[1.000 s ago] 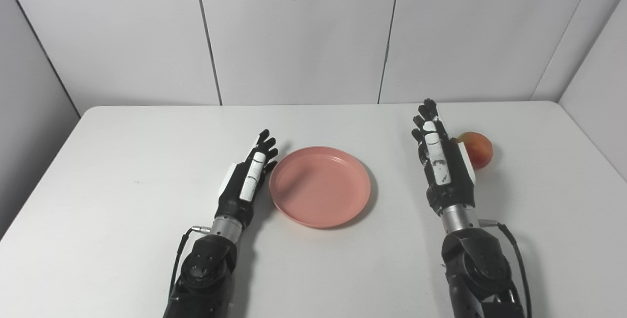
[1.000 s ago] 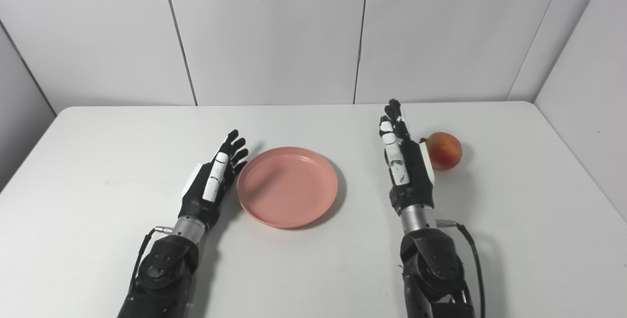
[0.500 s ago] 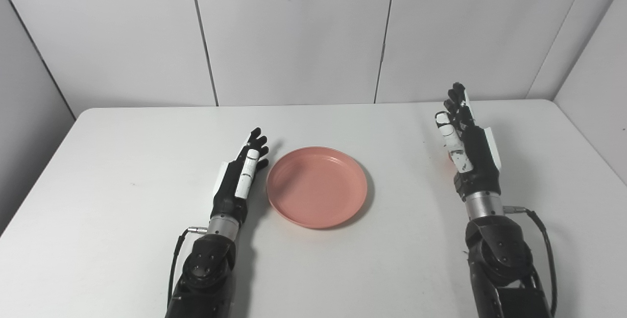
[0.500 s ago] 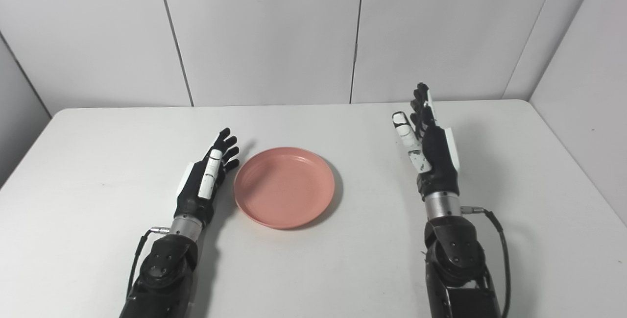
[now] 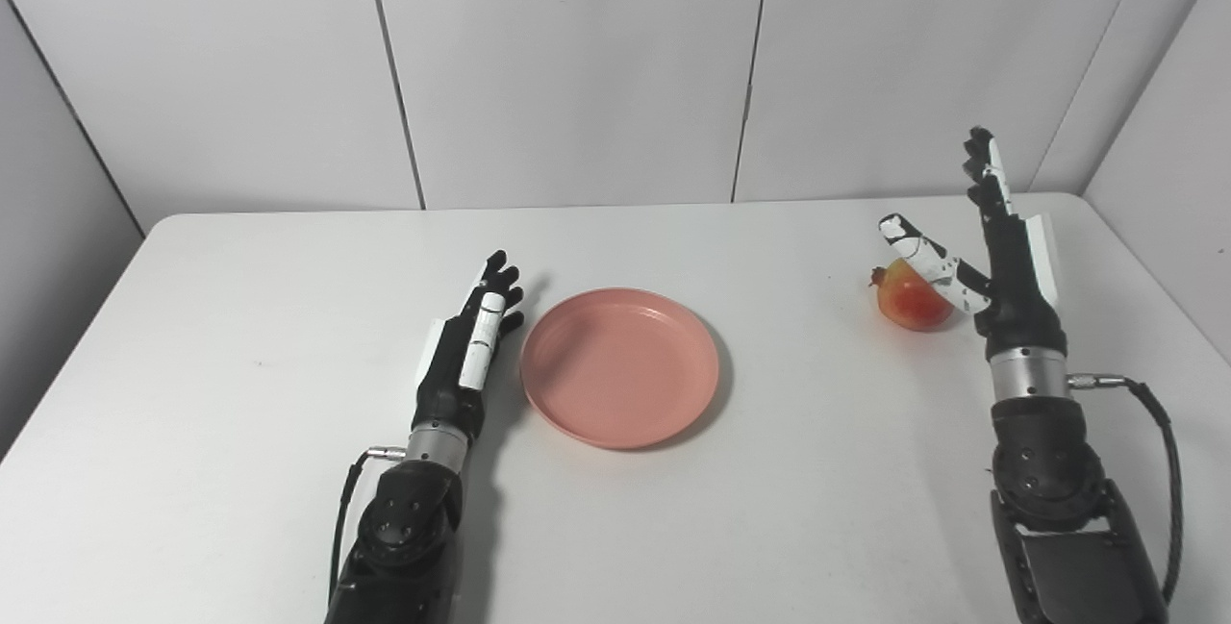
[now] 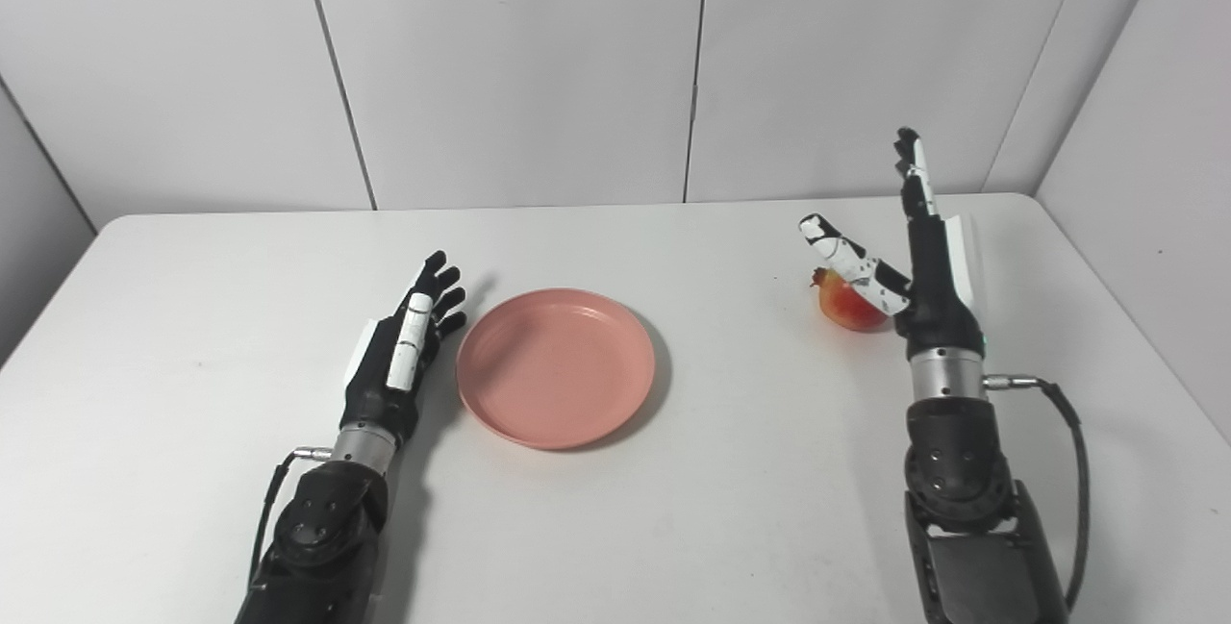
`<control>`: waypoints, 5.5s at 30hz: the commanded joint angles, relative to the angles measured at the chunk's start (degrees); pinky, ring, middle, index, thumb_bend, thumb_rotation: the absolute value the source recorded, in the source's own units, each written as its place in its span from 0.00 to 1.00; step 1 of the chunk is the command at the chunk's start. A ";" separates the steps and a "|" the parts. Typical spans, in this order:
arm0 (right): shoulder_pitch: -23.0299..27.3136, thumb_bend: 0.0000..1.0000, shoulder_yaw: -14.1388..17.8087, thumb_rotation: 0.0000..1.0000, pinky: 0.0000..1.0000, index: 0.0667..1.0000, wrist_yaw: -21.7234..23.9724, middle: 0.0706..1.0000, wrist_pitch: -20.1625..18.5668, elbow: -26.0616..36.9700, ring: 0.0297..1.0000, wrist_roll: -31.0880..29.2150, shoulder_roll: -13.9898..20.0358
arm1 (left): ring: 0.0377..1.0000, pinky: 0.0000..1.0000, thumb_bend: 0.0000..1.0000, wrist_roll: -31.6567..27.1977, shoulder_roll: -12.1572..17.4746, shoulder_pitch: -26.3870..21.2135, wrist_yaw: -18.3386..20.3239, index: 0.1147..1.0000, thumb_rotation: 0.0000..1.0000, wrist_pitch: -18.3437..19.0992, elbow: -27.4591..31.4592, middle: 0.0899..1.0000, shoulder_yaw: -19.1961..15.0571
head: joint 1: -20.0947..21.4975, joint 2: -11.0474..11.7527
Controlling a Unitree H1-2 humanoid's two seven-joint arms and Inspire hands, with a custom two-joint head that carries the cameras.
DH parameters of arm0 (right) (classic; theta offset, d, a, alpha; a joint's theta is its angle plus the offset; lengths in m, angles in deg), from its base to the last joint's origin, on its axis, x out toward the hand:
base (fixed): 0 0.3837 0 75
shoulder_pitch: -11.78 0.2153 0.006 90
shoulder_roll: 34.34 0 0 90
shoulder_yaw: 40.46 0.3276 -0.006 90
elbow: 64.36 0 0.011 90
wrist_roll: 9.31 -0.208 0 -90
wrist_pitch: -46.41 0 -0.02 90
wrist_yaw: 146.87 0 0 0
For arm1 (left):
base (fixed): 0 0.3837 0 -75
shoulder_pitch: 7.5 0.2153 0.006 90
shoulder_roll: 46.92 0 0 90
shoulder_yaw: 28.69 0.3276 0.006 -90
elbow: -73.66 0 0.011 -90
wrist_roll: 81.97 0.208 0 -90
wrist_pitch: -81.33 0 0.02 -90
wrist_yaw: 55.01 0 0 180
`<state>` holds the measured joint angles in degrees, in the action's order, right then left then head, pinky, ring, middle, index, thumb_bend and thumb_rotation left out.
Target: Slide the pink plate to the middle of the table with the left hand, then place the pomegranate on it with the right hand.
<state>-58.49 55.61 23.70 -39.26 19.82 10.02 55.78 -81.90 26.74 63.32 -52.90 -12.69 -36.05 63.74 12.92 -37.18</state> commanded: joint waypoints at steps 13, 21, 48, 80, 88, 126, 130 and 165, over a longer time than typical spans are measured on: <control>4.40 0.85 -0.81 0.42 0.89 0.99 -2.75 1.00 -4.19 -6.07 0.96 6.56 2.40 | 0.96 0.94 0.57 -7.55 0.74 -1.82 5.57 0.97 1.00 -2.81 -1.39 0.97 -2.40 | 3.69 0.42; 5.65 0.90 -2.69 0.38 0.82 0.99 -1.48 0.98 -8.38 -8.37 0.93 8.11 3.36 | 0.97 0.95 0.58 -9.61 1.20 -1.72 7.79 0.98 1.00 -2.29 -0.90 0.98 -3.03 | 4.14 0.19; 10.12 0.93 -6.92 0.20 0.78 0.93 -2.56 0.92 -8.67 -21.18 0.88 7.27 4.89 | 0.98 0.96 0.56 -10.30 1.54 -1.19 8.84 0.99 1.00 -1.87 0.26 0.99 -2.95 | 3.66 -0.52; 9.57 0.50 -8.41 0.00 0.32 0.53 -12.88 0.44 -6.66 -24.38 0.35 8.50 4.88 | 0.96 0.94 0.58 -7.98 0.50 -1.42 6.64 0.97 0.98 -1.81 0.13 0.97 -2.54 | 2.32 -0.86; 9.04 0.51 -7.70 0.00 0.34 0.52 -14.46 0.44 -4.68 -22.35 0.36 7.98 4.57 | 0.95 0.93 0.60 -6.74 -0.57 -1.41 5.41 0.96 0.97 -1.60 0.08 0.96 -2.29 | 0.36 -0.48; 3.78 0.51 -10.51 0.00 0.41 0.50 4.79 0.45 -7.90 7.64 0.40 -1.26 -4.71 | 0.96 0.92 0.57 -1.39 -3.87 -2.28 -0.28 0.97 1.00 -2.32 -0.91 0.98 0.38 | -8.15 0.38; 3.87 0.51 -12.12 0.00 0.42 0.50 5.35 0.45 -7.18 7.30 0.41 -1.18 -5.96 | 0.95 0.92 0.57 -1.30 -3.99 -2.43 -0.42 0.96 1.00 -2.24 -1.06 0.97 0.39 | -8.40 0.46; 6.93 0.51 -27.09 0.00 0.40 0.51 6.74 0.46 0.39 -6.61 0.39 12.08 -9.94 | 0.94 0.91 0.58 1.05 -4.01 -3.16 -2.96 0.96 1.00 -2.12 -1.51 0.97 0.47 | -8.77 -0.07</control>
<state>-54.51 28.81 32.11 -42.55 12.63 20.54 45.79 -81.60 23.01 62.24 -55.31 -13.38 -37.93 64.08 4.22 -37.26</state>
